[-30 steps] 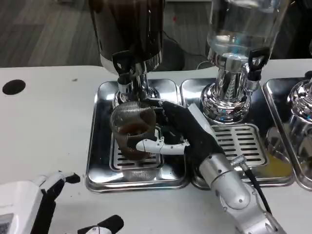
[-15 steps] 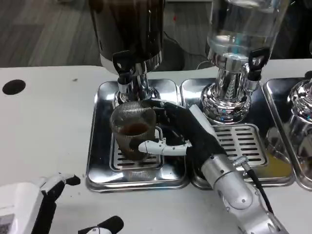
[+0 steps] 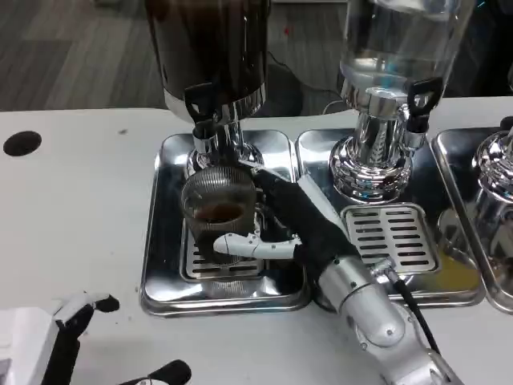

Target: Grasp the cup under the faucet to collect the drink, then remove the cup.

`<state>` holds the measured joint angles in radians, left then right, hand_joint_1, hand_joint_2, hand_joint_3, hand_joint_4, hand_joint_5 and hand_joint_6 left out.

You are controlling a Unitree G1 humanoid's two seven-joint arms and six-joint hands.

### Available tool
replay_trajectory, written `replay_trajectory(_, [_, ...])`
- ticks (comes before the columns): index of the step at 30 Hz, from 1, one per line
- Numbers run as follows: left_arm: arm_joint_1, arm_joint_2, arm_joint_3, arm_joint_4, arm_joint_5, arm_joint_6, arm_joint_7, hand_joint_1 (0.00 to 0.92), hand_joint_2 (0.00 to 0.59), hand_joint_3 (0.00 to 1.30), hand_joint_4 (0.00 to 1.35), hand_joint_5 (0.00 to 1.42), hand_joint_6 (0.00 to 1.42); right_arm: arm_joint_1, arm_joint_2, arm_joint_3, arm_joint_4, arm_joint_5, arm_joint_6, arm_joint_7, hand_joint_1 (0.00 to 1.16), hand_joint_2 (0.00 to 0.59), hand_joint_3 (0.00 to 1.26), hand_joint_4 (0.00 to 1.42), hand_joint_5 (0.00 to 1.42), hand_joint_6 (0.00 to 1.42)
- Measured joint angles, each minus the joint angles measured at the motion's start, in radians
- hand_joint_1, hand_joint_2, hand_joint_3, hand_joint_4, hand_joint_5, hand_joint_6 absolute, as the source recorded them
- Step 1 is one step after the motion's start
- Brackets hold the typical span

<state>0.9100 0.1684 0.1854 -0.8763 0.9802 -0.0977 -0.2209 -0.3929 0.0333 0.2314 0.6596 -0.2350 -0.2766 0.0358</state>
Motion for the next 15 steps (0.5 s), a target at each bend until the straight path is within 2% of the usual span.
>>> replay_trajectory(4, [0.006,0.000,0.005,0.001,-0.021,-0.004,0.000,0.000,0.073,0.34,0.24,0.27,0.49,0.000,0.014,0.009,0.000,0.000,0.000,0.000,0.80,0.023,0.19,0.17,0.22,0.08])
replay_trajectory(9, [0.025,0.001,0.037,0.002,-0.033,-0.012,0.003,0.000,0.073,0.34,0.24,0.27,0.49,0.001,0.027,0.013,0.000,-0.003,0.006,-0.011,0.77,0.022,0.24,0.23,0.25,0.10])
replay_trajectory(15, [0.030,0.001,0.049,0.007,-0.041,-0.026,0.007,0.000,0.073,0.34,0.24,0.27,0.49,0.007,0.042,0.018,-0.003,-0.013,0.007,-0.039,0.77,0.024,0.29,0.30,0.30,0.13])
